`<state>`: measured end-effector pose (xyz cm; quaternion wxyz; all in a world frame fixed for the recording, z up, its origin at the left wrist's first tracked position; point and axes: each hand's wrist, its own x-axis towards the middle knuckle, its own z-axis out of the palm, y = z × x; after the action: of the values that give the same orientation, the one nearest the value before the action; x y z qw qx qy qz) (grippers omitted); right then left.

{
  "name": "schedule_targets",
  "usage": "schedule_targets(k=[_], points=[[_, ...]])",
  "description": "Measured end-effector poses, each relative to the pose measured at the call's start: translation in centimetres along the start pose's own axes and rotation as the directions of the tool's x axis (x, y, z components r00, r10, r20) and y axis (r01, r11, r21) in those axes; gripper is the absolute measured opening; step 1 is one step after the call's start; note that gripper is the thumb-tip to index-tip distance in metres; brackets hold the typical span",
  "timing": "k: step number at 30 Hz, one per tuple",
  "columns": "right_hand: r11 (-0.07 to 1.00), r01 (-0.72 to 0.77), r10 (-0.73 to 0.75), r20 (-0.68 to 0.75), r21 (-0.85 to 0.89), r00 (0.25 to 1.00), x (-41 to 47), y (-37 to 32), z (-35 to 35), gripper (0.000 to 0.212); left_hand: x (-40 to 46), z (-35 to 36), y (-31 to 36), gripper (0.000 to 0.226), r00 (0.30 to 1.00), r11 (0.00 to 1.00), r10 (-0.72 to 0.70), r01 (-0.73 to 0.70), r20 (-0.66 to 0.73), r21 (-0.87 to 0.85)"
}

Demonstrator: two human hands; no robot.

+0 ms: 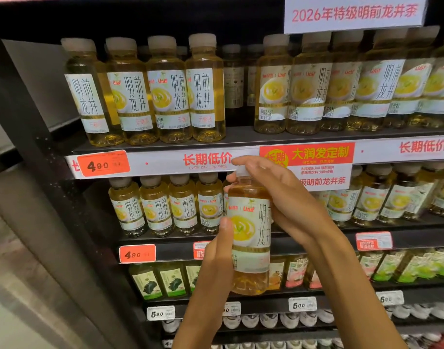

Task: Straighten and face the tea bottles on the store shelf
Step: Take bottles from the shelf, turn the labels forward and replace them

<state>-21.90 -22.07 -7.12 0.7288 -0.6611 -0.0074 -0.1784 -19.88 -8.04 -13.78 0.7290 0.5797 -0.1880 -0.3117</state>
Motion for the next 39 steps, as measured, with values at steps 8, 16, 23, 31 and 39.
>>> schedule_targets(k=[8,16,23,31,39], points=[[0.963,-0.072,0.060,0.054,0.260,0.997,0.3,0.3,0.7,0.033,-1.4,0.2,1.9,0.062,0.938,0.936,-0.060,0.172,0.342,-0.308],[0.895,-0.275,0.289,0.014,0.351,0.957,0.1,0.5,0.5,0.048,-1.6,0.5,2.8,0.074,0.901,0.851,-0.028,0.249,0.433,-0.463],[0.857,-0.340,0.341,0.070,0.388,0.938,-0.2,0.3,0.8,0.043,-2.5,0.5,3.7,0.063,0.869,0.766,0.046,0.286,0.493,-0.575],[0.968,-0.173,0.178,-0.014,0.180,0.984,0.4,-0.3,0.9,0.031,-1.5,-0.5,2.5,0.066,0.882,0.858,0.071,0.184,0.465,-0.479],[0.964,0.214,-0.220,-0.022,-0.158,0.975,0.7,-2.4,1.4,0.026,-1.1,-1.5,1.7,0.059,0.949,0.991,0.131,-0.123,0.288,-0.045]])
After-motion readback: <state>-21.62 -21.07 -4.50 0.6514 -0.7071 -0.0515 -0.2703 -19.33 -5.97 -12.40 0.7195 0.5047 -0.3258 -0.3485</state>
